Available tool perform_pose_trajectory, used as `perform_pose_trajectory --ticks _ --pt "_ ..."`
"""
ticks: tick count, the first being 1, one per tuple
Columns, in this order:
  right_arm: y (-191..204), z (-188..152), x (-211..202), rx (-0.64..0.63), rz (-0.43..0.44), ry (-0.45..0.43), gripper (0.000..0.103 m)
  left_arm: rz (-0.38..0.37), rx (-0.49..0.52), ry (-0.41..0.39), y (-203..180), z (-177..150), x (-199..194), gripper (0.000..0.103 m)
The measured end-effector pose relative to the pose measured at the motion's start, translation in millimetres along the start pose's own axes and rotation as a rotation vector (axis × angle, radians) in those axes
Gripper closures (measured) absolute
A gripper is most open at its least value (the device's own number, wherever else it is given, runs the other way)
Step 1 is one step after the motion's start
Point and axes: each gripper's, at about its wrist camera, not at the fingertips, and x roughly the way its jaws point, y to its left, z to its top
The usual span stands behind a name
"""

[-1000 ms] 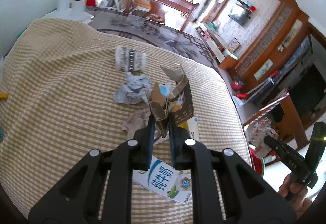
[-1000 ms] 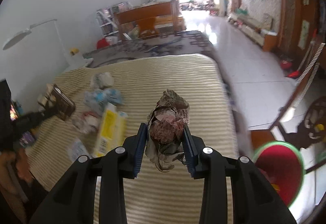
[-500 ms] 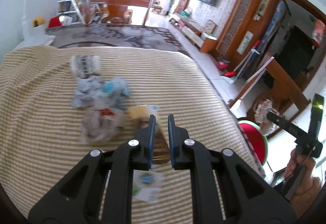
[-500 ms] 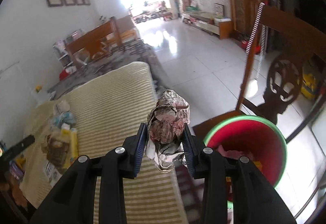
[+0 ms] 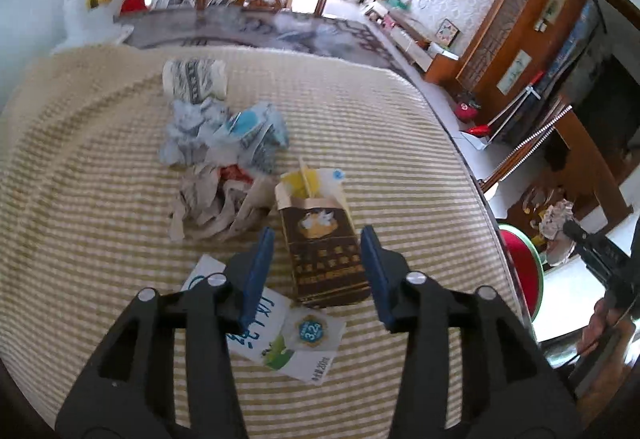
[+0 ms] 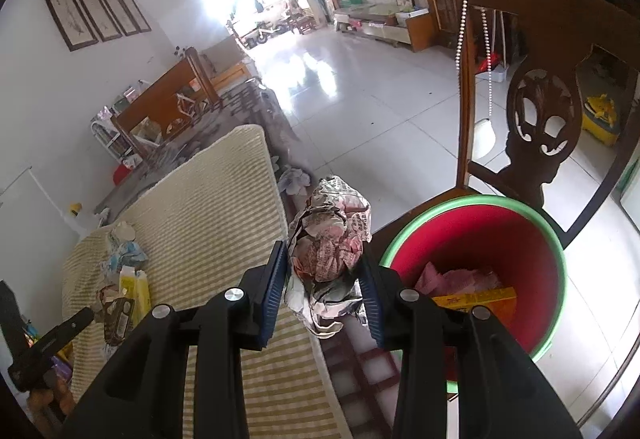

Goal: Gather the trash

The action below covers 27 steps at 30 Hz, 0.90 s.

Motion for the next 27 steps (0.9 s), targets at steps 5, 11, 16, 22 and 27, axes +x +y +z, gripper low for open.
perform_pose_trajectory --ticks 5,11,16,22,27 --pt "10 -1 2 -0.022 0.014 0.006 0.068 0.028 0.020 0.045 -8 2 20 0.043" --pt "10 -2 4 -0.027 0.017 0.015 0.068 0.059 0.044 0.072 -10 1 37 0.048" --pt "9 -2 2 -0.020 0.021 0.006 0.068 0.049 0.047 0.003 -16 -4 14 0.057" --pt "-1 2 -4 0.018 0.019 -0.019 0.068 -0.066 0.065 -0.105 -52 -1 -23 0.057" --pt "-28 8 -14 0.119 -0.013 -0.063 0.068 -0.256 0.136 -0.028 -121 -6 -4 0.057"
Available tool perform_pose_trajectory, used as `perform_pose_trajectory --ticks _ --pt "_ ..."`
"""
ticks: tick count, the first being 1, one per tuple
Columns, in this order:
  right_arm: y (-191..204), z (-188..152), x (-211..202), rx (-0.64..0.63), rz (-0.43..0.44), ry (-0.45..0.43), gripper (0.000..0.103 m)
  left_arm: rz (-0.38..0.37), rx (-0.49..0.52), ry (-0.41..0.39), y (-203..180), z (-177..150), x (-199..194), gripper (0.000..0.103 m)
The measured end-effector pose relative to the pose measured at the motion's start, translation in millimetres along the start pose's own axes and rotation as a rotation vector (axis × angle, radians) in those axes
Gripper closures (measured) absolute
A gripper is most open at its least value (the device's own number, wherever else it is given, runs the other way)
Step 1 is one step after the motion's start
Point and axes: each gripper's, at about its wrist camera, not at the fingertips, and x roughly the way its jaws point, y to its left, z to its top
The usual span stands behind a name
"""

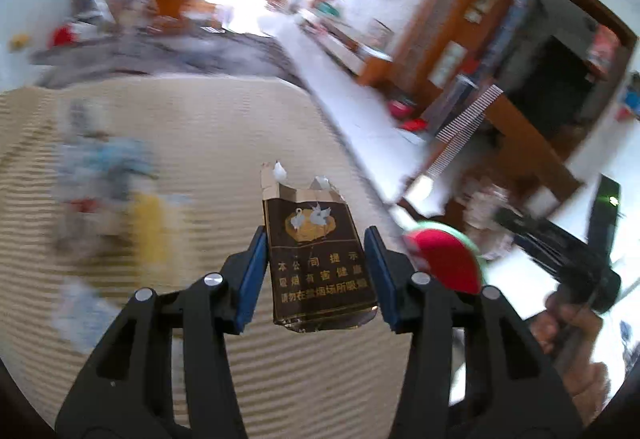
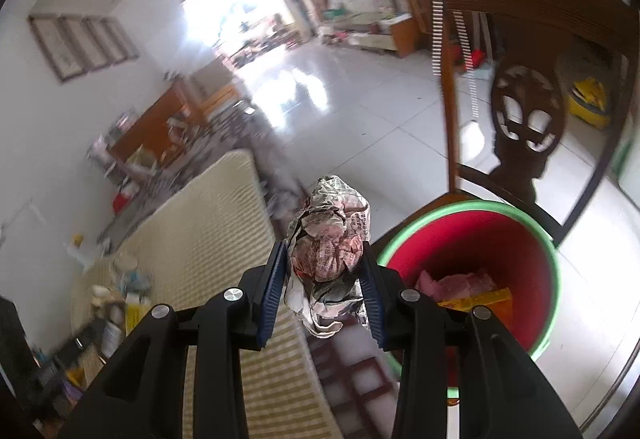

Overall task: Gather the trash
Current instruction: 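Carry the pack and paper wad over the red bucket and open both tools, then move both open tools back over the trash on the table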

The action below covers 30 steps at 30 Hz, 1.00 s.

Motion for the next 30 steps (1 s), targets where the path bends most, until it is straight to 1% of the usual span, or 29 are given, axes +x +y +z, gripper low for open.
perform_pose_trajectory --ticks 1,2,4,6,10,13,14,16,18,19,20,23,26,28,30 --pt "-9 2 -2 0.037 -0.010 -0.008 0.068 -0.055 0.006 0.027 -17 -1 14 0.057" --pt "-16 4 -3 0.065 -0.019 -0.013 0.068 -0.091 0.013 0.044 -29 -2 23 0.057" --pt "-32 7 -5 0.127 -0.040 -0.025 0.068 -0.154 0.054 0.085 -64 -3 49 0.057" --pt "-45 9 -8 0.173 -0.062 -0.040 0.068 -0.197 0.099 0.123 -92 -4 71 0.057" --pt "-69 11 -16 0.263 -0.106 -0.077 0.068 -0.246 0.165 0.193 -134 -9 108 0.056" --pt "-79 13 -19 0.293 -0.134 -0.090 0.065 -0.268 0.208 0.232 -150 -12 126 0.055" --pt "-81 13 -20 0.295 -0.147 -0.091 0.060 -0.267 0.220 0.241 -152 -13 130 0.054" --pt "-84 13 -19 0.307 -0.174 -0.089 0.054 -0.261 0.233 0.244 -153 -14 135 0.040" --pt "-88 13 -18 0.325 -0.184 -0.089 0.051 -0.265 0.225 0.236 -153 -15 137 0.034" --pt "-89 13 -19 0.336 -0.184 -0.092 0.046 -0.264 0.221 0.232 -151 -15 136 0.031" --pt "-89 12 -19 0.339 -0.187 -0.095 0.043 -0.261 0.220 0.230 -150 -16 135 0.030" --pt "-86 13 -17 0.328 -0.191 -0.101 0.041 -0.247 0.216 0.224 -147 -15 133 0.030" --pt "-80 14 -14 0.301 -0.194 -0.097 0.040 -0.235 0.203 0.210 -135 -13 120 0.030" --pt "-74 15 -12 0.285 -0.192 -0.094 0.040 -0.213 0.196 0.194 -126 -12 109 0.030" --pt "-68 16 -9 0.265 -0.186 -0.087 0.040 -0.173 0.186 0.165 -110 -11 91 0.028"
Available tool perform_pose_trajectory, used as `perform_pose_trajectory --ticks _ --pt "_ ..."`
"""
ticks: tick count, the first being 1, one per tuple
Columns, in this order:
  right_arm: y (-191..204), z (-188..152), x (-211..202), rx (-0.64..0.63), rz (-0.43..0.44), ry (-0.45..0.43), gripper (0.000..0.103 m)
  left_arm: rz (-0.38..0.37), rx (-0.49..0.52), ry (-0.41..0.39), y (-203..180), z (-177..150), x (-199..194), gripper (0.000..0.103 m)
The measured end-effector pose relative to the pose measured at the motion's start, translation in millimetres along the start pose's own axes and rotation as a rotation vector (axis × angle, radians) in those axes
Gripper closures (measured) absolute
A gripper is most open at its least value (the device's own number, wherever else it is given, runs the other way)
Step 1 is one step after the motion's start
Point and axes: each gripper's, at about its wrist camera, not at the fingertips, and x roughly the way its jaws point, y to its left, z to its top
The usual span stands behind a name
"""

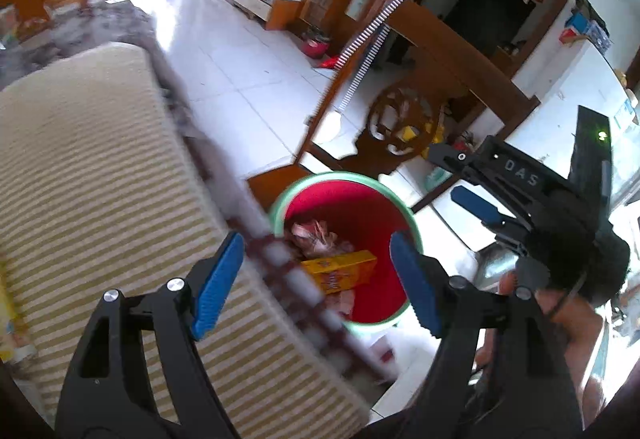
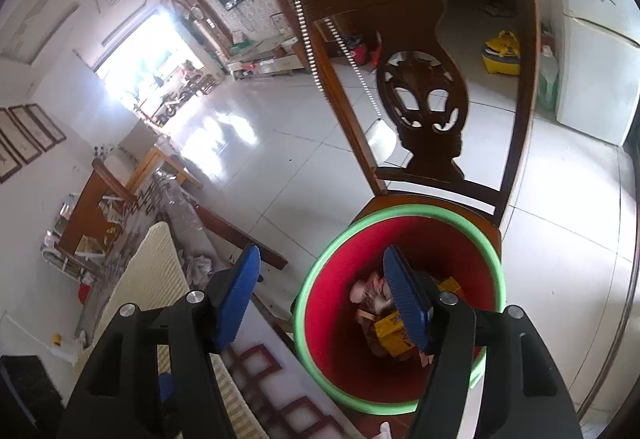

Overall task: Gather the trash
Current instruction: 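Move both open tools back over the trash on the table, then grasp the crumpled white tissue paper with the left tool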

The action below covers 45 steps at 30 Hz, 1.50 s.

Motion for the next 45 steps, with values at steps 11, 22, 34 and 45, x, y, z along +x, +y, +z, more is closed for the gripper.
perform_pose_trajectory --ticks 11,22,34,45 --pt "58 -21 3 -0.198 0.026 0.023 0.037 0.323 -0.282 -0.128 126 -45 -137 0.022" --pt "110 -54 11 -0.382 0.038 0.070 0.037 0.503 -0.373 -0.026 240 -45 -179 0.019" --pt "128 -71 18 -0.475 0.062 0.118 0.037 0.541 -0.203 0.127 276 -34 -119 0.054" --pt "212 -149 4 -0.891 0.321 0.216 0.037 0.548 -0.281 0.003 286 -34 -162 0.077"
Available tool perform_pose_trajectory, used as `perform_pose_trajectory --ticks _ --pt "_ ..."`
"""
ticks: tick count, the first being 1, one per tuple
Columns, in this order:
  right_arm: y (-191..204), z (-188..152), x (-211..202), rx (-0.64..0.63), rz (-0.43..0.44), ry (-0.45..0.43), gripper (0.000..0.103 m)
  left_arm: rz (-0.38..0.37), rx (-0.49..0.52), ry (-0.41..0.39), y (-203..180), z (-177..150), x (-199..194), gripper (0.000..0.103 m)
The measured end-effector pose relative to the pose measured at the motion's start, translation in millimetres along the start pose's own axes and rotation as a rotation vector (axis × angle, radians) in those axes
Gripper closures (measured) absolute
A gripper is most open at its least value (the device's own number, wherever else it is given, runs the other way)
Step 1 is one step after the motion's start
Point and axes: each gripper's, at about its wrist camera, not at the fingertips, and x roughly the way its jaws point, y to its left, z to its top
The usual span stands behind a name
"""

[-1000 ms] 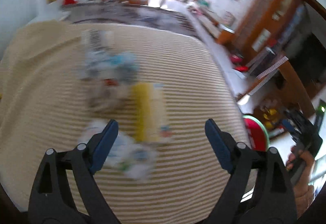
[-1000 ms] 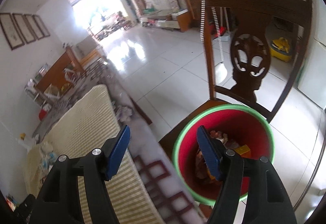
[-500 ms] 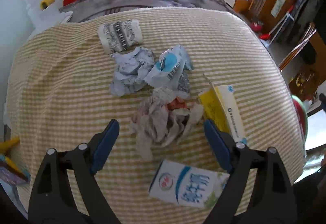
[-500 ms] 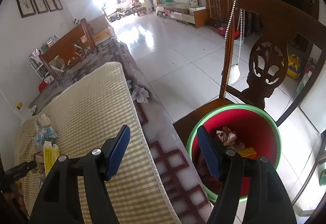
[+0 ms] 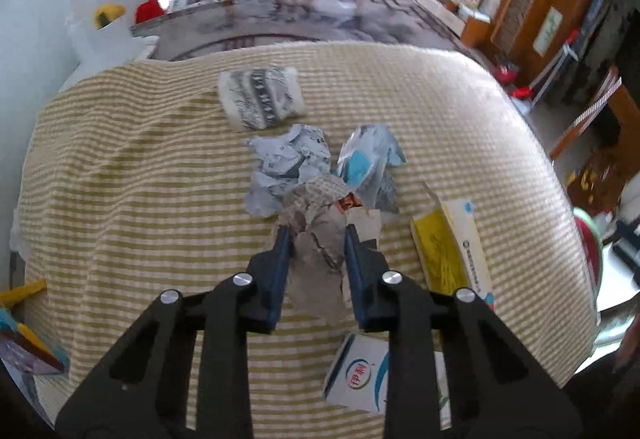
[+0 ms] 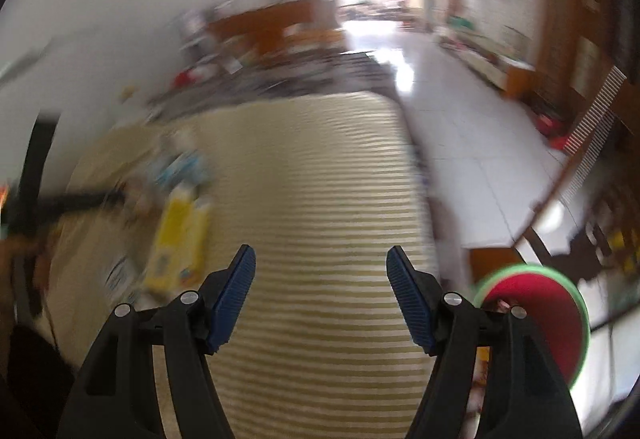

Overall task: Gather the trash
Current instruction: 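Grasp the crumpled white tissue paper with the left tool, then grasp the white milk carton with the right tool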

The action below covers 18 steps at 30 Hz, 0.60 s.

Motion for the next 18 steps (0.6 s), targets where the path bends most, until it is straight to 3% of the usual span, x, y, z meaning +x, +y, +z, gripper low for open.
perform_pose_trajectory --ticks 3,7,10,15,18 --pt "33 2 15 -0.049 0.045 0.050 0.037 -0.008 -0.029 -0.020 6 1 -6 0.077" --pt "79 8 38 -0.041 0.195 0.104 0.037 -0.028 -0.063 -0.039 13 3 -11 0.077" --pt "127 10 55 -0.199 0.268 0.194 0.037 -0.041 -0.097 -0.040 20 5 -11 0.077" --pt "186 4 76 -0.478 0.287 0.279 0.037 -0.058 -0.165 -0.066 35 6 -17 0.077" --pt "200 0 92 -0.530 0.295 0.328 0.037 -0.061 -0.193 -0.070 41 6 -18 0.077"
